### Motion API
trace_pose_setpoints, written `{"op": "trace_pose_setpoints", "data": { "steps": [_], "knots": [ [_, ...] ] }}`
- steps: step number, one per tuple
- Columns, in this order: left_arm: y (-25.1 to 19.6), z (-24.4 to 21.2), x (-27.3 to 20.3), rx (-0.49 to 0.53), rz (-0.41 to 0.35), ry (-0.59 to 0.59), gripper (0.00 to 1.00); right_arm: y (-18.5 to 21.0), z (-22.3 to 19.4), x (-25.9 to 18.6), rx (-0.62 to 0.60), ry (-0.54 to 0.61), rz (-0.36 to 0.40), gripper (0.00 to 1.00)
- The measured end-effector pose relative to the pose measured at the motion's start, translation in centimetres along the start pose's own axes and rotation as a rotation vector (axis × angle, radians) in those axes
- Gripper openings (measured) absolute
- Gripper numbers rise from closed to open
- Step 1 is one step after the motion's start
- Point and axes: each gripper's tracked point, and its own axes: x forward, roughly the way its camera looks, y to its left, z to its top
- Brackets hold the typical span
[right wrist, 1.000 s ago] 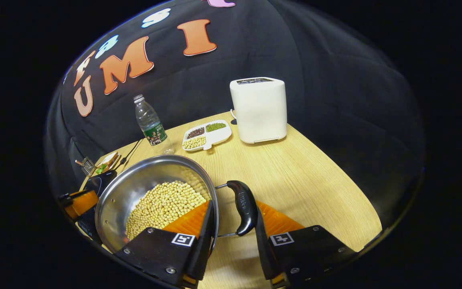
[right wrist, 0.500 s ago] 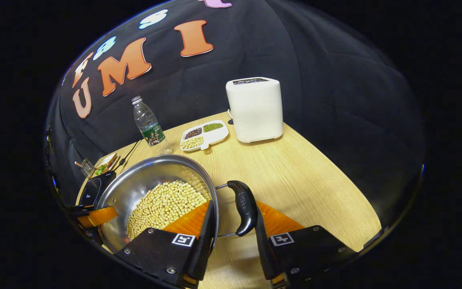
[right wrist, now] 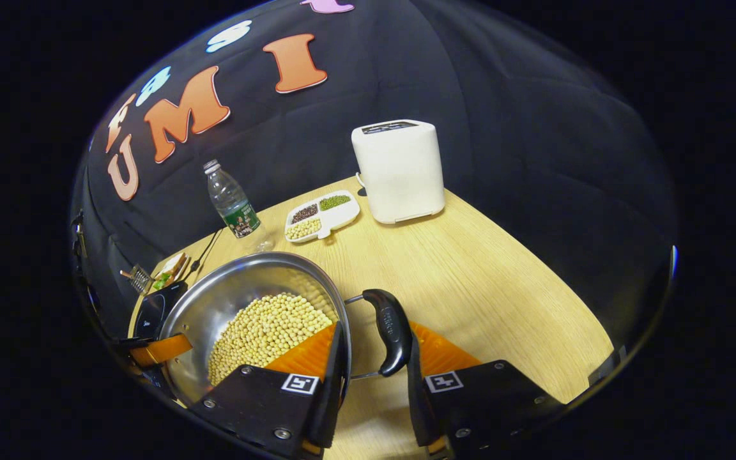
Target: First push the handle of the pot to place it horizontally, then grasp the pot with both hands and set it on the induction cooktop.
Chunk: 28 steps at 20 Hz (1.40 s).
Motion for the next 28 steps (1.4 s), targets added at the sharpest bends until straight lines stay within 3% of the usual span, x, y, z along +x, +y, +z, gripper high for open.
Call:
{"op": "trace_pose_setpoints", "data": {
  "steps": [8, 9, 12, 13, 15, 20, 28],
  "knots": [
    [2.5, 4.0, -5.1, -0.037, -0.007, -0.075, 0.64, 4.5, 3.8, -3.9, 0.001, -0.080, 0.032, 0.46],
    [3.1, 4.5, -5.7, -0.041, -0.003, -0.087, 0.59, 5.3, 4.2, -4.4, -0.001, -0.087, 0.040, 0.46],
    [5.2, 6.3, -7.6, -0.045, 0.011, -0.124, 0.58, 7.8, 4.9, -5.3, -0.006, -0.100, 0.061, 0.46],
    [6.1, 6.9, -8.1, -0.053, 0.016, -0.134, 0.64, 8.8, 5.1, -5.4, -0.009, -0.104, 0.068, 0.46],
    [7.7, 7.5, -9.1, -0.070, 0.027, -0.147, 0.58, 10.8, 5.6, -5.6, -0.018, -0.111, 0.084, 0.46],
    [12.5, 8.6, -11.4, -0.106, 0.070, -0.167, 0.63, 16.0, 5.9, -6.1, -0.041, -0.118, 0.128, 0.46],
    [19.7, 9.4, -14.1, -0.146, 0.137, -0.186, 0.63, 23.5, 4.6, -5.6, -0.048, -0.087, 0.203, 0.46]
  ]
}}
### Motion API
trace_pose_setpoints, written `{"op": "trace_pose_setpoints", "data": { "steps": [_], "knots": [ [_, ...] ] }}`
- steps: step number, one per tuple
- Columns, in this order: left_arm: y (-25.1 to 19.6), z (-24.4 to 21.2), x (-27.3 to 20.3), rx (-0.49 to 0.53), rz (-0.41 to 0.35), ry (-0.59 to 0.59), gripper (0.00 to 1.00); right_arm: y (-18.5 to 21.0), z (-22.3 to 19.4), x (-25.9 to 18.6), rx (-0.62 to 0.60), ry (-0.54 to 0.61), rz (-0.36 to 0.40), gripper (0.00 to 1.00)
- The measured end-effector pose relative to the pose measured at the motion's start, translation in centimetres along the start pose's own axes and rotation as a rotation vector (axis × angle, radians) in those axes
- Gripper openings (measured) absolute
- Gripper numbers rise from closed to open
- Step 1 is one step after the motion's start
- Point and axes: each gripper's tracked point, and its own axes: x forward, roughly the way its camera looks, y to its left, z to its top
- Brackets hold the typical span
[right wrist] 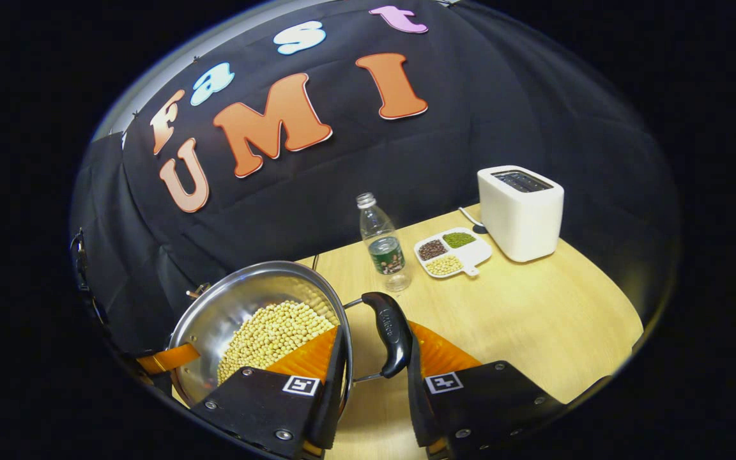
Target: First push the handle of the pot to place it horizontally, then grasp the pot with both hands and set it on the induction cooktop.
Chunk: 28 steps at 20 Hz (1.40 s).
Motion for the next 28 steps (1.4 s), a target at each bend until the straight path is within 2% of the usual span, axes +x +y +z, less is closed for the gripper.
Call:
{"op": "trace_pose_setpoints", "data": {
  "steps": [6, 15, 20, 22, 24, 25, 26, 27, 28],
  "knots": [
    [4.9, 0.3, 0.1, -0.031, 0.037, 0.006, 0.63, 4.5, -1.4, 2.0, 0.004, 0.024, 0.038, 0.46],
    [11.0, -1.0, 2.0, -0.061, 0.101, 0.049, 0.61, 8.6, -5.0, 5.6, 0.003, 0.081, 0.072, 0.46],
    [11.2, -0.8, 1.9, -0.070, 0.124, 0.098, 0.58, 10.1, -7.1, 7.2, 0.006, 0.124, 0.077, 0.46],
    [11.1, -0.8, 1.9, -0.077, 0.129, 0.112, 0.61, 10.5, -7.9, 7.9, 0.003, 0.135, 0.077, 0.46],
    [11.2, -0.6, 1.8, -0.083, 0.135, 0.127, 0.58, 10.8, -8.5, 8.4, 0.007, 0.153, 0.081, 0.46],
    [11.2, -0.5, 2.1, -0.081, 0.135, 0.122, 0.63, 10.8, -8.4, 8.5, 0.014, 0.144, 0.083, 0.46],
    [11.3, -1.0, 1.9, -0.081, 0.134, 0.121, 0.63, 11.0, -8.5, 8.6, 0.012, 0.143, 0.083, 0.46],
    [11.3, -0.9, 2.0, -0.083, 0.133, 0.117, 0.58, 11.1, -8.4, 8.5, 0.006, 0.140, 0.084, 0.46],
    [11.3, -1.1, 2.1, -0.081, 0.131, 0.117, 0.60, 11.2, -8.4, 8.4, 0.003, 0.136, 0.085, 0.46]
  ]
}}
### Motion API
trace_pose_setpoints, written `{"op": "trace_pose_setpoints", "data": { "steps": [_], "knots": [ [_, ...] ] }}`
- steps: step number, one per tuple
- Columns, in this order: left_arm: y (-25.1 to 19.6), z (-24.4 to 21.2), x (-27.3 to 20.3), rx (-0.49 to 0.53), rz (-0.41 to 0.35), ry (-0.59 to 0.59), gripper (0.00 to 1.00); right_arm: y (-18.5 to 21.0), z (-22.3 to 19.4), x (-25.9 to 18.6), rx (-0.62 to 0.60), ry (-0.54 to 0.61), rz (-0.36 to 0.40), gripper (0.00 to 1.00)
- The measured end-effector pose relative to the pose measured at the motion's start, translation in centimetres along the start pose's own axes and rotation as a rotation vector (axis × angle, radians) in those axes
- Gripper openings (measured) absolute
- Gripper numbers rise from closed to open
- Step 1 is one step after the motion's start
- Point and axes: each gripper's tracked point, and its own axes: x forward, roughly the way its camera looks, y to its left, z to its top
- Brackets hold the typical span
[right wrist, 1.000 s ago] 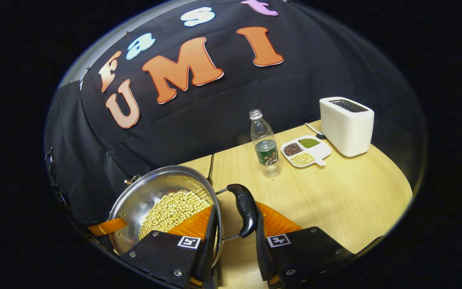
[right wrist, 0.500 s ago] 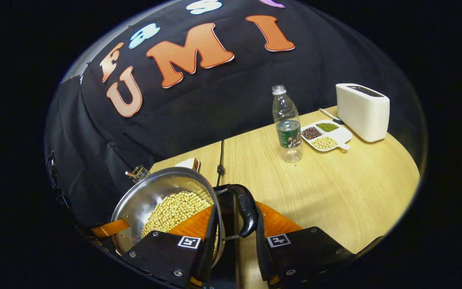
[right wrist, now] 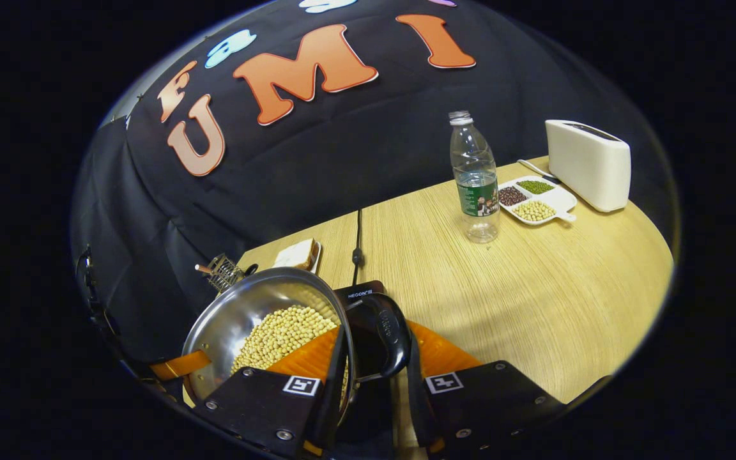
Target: First push the handle of the pot to place it horizontally, then grasp the pot with both hands and set it on the induction cooktop.
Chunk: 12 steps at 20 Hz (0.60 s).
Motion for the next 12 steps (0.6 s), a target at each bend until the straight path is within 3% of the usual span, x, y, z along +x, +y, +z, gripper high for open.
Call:
{"op": "trace_pose_setpoints", "data": {
  "steps": [3, 11, 12],
  "knots": [
    [0.0, 0.1, 0.0, -0.005, -0.010, -0.005, 0.61, 0.1, 0.1, 0.1, -0.006, -0.005, 0.002, 0.46],
    [0.2, 0.1, -0.3, -0.006, -0.013, -0.005, 0.63, 0.2, 1.1, -0.7, -0.036, -0.028, 0.022, 0.58],
    [0.5, 0.3, -0.6, -0.003, -0.006, -0.015, 0.70, 0.0, 1.8, -1.2, -0.051, -0.051, 0.018, 0.63]
  ]
}}
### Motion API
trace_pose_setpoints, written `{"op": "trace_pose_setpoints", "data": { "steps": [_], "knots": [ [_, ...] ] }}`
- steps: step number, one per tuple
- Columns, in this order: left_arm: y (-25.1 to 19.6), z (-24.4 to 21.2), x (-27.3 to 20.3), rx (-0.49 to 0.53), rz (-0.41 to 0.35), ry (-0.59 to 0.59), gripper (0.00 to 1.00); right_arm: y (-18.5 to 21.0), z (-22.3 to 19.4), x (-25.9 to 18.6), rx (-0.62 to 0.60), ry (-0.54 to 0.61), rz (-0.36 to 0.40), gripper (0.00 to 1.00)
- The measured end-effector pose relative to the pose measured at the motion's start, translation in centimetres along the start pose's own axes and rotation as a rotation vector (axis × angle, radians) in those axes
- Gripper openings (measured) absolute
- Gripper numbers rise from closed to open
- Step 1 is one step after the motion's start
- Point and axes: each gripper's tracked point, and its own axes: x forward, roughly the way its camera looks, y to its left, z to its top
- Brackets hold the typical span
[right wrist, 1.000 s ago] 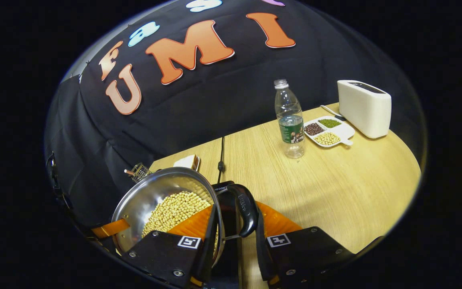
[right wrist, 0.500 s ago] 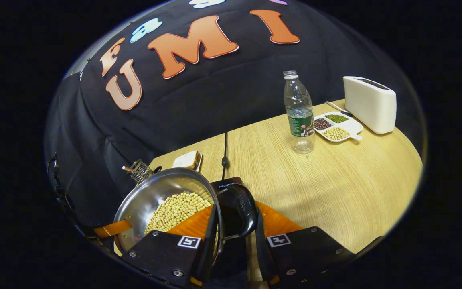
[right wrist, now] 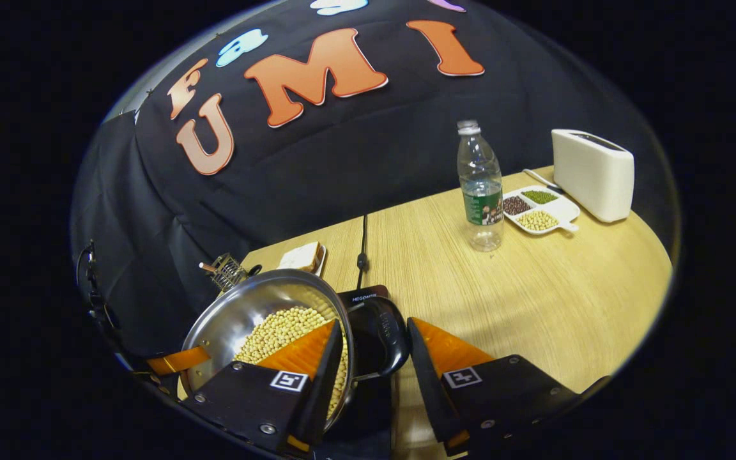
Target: First push the handle of the pot to place it horizontally, then grasp the pot with both hands and set it on the induction cooktop.
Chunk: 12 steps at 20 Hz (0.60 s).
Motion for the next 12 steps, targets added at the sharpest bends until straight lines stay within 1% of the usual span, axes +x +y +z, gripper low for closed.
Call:
{"op": "trace_pose_setpoints", "data": {
  "steps": [1, 2, 3, 4, 6, 9, 12],
  "knots": [
    [0.5, 0.4, -0.5, 0.005, 0.025, -0.017, 0.77, -0.3, 0.6, -0.6, -0.016, -0.016, -0.005, 0.67],
    [1.1, 0.9, -1.0, 0.011, 0.047, -0.039, 0.80, -0.8, 1.1, -1.2, -0.030, -0.028, -0.009, 0.75],
    [1.5, 1.5, -1.5, 0.007, 0.061, -0.060, 0.89, -1.2, 1.6, -2.0, -0.049, -0.043, -0.017, 0.79],
    [1.5, 2.3, -2.3, 0.008, 0.070, -0.084, 0.99, -1.8, 2.4, -2.9, -0.071, -0.066, -0.027, 0.86],
    [1.6, 3.9, -3.9, 0.020, 0.104, -0.147, 0.99, -3.1, 4.3, -5.1, -0.108, -0.124, -0.049, 0.94],
    [-0.1, 7.8, -8.1, 0.049, 0.110, -0.284, 0.98, -5.4, 7.7, -9.2, -0.126, -0.225, -0.070, 0.95],
    [-3.2, 11.7, -13.2, 0.073, 0.076, -0.419, 0.99, -8.8, 11.6, -13.9, -0.121, -0.337, -0.113, 0.95]
  ]
}}
